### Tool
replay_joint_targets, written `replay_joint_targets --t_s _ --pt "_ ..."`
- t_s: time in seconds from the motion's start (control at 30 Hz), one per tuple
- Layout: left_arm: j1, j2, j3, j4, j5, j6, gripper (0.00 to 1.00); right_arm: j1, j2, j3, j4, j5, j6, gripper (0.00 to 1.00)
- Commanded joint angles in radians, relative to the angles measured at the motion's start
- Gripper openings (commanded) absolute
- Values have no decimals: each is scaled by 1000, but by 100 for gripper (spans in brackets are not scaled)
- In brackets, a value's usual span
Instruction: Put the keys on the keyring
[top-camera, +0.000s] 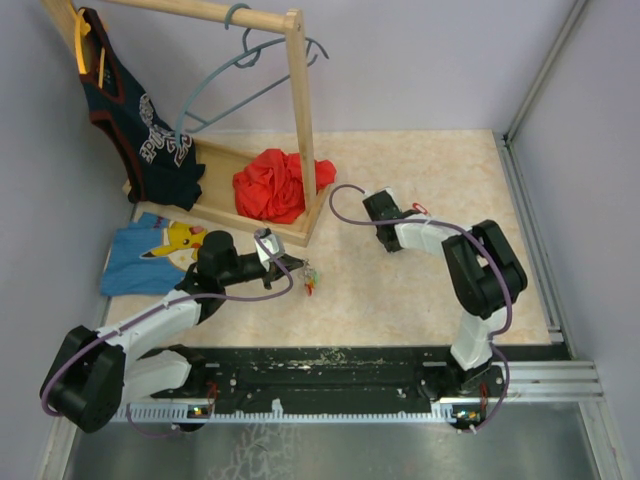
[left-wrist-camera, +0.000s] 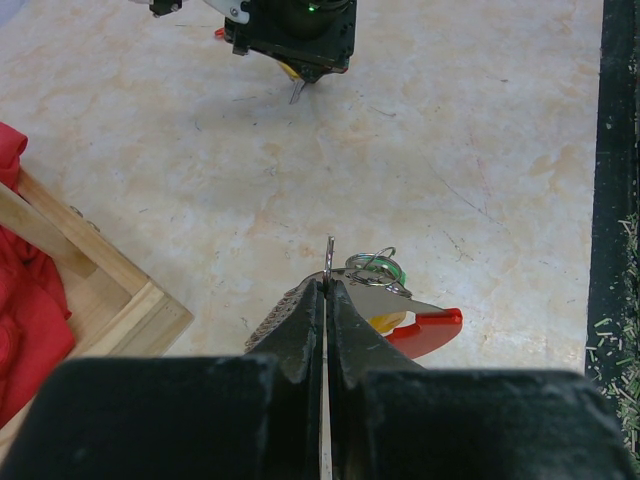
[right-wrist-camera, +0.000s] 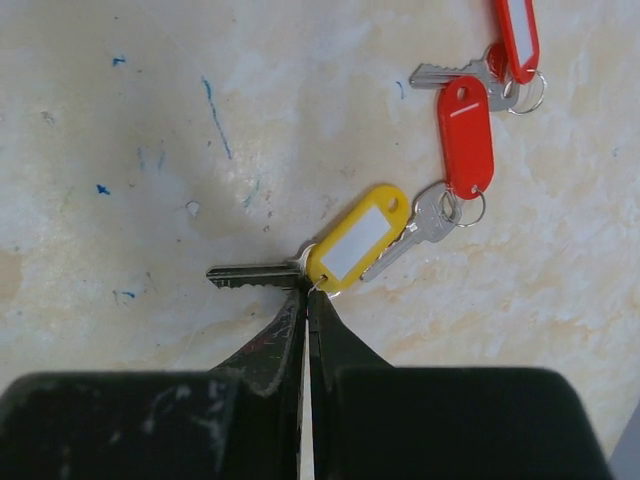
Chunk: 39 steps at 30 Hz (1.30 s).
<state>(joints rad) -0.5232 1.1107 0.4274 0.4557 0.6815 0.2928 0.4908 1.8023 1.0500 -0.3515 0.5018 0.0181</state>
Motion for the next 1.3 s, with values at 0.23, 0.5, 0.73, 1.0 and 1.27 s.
replay_joint_targets --t_s 0.23,0.5,0.73,1.0,1.27 --pt "3 -3 11 13 23 12 0 9 -239 -15 79 -336 43 0" --pt "3 -10 7 14 24 13 0 11 -338 -179 320 -602 76 0" --pt "3 -5 7 21 30 14 0 11 -388 -312 531 -777 75 0" --pt "3 -6 4 20 29 17 0 11 -426 -383 677 -879 50 0" --pt "3 -6 4 18 29 23 0 13 -384 -432 697 -883 40 0"
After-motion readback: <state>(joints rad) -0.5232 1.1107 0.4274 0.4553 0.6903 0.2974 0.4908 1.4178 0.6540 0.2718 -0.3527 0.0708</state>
